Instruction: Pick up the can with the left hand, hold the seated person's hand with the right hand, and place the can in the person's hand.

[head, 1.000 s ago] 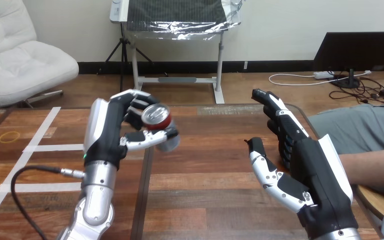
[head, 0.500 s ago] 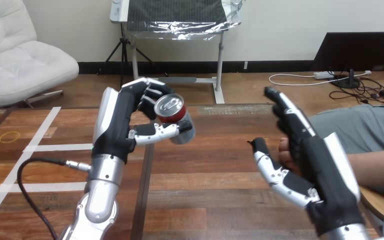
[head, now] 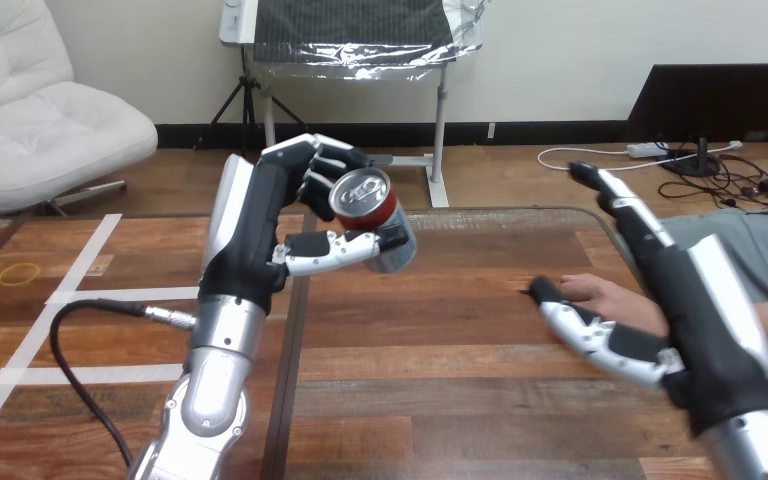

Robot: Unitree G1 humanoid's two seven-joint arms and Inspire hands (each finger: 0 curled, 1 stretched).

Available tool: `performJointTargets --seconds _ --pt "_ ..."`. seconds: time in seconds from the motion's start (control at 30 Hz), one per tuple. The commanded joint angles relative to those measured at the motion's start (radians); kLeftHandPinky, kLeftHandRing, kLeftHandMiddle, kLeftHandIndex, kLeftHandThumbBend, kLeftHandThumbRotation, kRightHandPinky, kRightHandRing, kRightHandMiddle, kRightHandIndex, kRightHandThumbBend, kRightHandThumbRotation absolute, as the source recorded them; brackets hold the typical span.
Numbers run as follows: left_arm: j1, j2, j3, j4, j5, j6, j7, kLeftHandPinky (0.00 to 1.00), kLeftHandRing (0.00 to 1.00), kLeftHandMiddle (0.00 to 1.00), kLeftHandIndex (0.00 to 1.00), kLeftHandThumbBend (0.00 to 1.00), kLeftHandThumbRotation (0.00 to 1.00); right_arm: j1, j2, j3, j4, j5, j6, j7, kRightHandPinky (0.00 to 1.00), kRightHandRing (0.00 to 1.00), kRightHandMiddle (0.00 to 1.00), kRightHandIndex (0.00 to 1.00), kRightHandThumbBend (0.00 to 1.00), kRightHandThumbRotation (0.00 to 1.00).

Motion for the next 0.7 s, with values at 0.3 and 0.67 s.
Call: performJointTargets --seconds 0.3,0.67 --pt "-0.030 -0.024 0.014 -0.078 0.000 -0.004 -0.004 0.38 0.42 0.46 0.52 0.64 0.00 -0.112 -0.199 -0.097 0.086 -0.195 0.070 0.025 0.71 0.83 0.88 0.85 0.77 0.00" --pt "-0.022 -0.033 0.004 -0.092 0.017 0.015 -0.008 0.37 0.42 0.46 0.52 0.64 0.00 -0.151 -0.331 -0.119 0.202 -0.260 0.045 0.044 0.67 0.80 0.85 0.82 0.85 0.00"
